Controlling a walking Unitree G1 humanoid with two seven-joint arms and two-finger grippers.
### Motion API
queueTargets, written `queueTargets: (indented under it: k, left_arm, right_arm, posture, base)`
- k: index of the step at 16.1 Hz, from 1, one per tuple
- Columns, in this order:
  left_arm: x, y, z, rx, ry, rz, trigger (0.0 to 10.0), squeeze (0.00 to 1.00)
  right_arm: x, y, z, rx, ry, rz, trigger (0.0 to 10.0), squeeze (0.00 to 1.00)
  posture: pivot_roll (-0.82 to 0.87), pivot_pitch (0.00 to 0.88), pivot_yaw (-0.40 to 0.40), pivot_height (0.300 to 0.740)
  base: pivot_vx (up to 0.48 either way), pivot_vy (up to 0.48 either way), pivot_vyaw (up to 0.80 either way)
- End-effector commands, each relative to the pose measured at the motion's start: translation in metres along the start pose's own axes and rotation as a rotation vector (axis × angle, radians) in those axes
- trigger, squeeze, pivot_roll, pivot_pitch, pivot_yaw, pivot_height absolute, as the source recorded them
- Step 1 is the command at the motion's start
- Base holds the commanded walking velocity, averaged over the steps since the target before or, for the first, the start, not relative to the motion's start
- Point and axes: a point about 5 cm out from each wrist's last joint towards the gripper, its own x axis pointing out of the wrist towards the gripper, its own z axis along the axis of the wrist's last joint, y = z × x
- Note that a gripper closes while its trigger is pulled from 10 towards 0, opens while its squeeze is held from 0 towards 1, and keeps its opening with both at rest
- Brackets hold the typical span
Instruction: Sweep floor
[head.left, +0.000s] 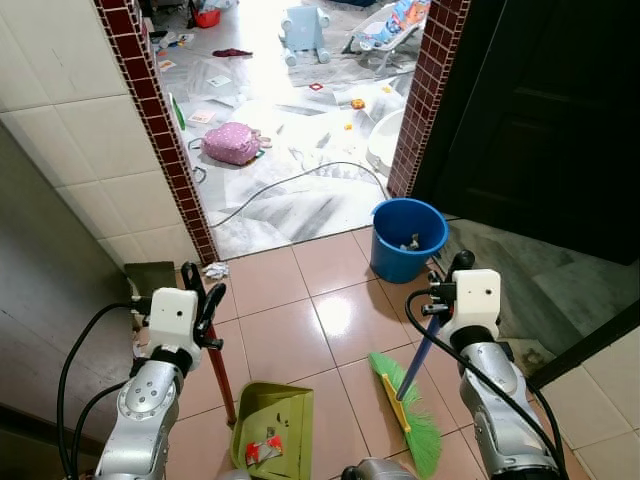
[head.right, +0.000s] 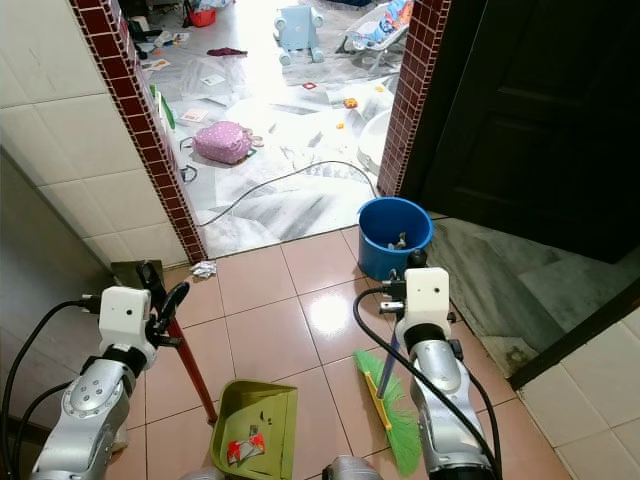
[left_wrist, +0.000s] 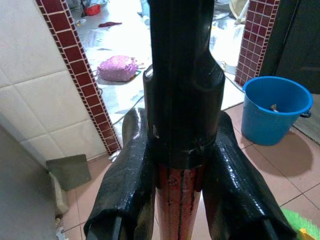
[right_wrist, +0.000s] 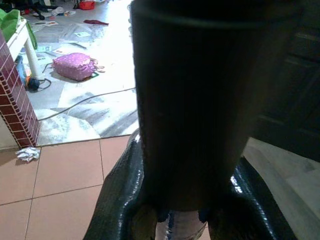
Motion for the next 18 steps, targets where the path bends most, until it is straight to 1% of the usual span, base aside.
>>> queueTargets:
  k: [1,7,9,18]
  left_arm:
    - [-0.0037,0.0052,-0.0100,0.030,0.062,0.018,10.0,0.00]
    - [-0.0030,0.0053,-0.0105,0.029,0.064,0.014,10.0,0.00]
    - [-0.0027,0.0044,-0.0097,0.024,0.059,0.009,10.0,0.00]
    - [-0.0024,0.0049,-0.0101,0.010,0.064,0.017,10.0,0.00]
  right_arm:
    - [-0.0006,-0.0016,-0.0024,0.012,0.023,-0.009,10.0,0.00]
    - [-0.0010,-0.0010,-0.0023,0.005,0.022,-0.006,10.0,0.00]
    - [-0.0014,-0.0016,-0.0039,0.027,0.035,-0.012,10.0,0.00]
    - [-0.0015,-0.0023,-0.0043,0.024,0.039,-0.008,10.0,0.00]
  posture:
    - [-0.08,0.000,0.024,0.740]
    - [-0.08,0.000,0.024,0.740]
    - [-0.09,0.000,0.025,0.740]
    - [-0.09,0.000,0.022,0.740]
  base:
    - [0.000,0.000,0.00]
    - [0.000,0.000,0.00]
    - [0.000,0.000,-0.80]
    - [0.000,0.000,-0.79]
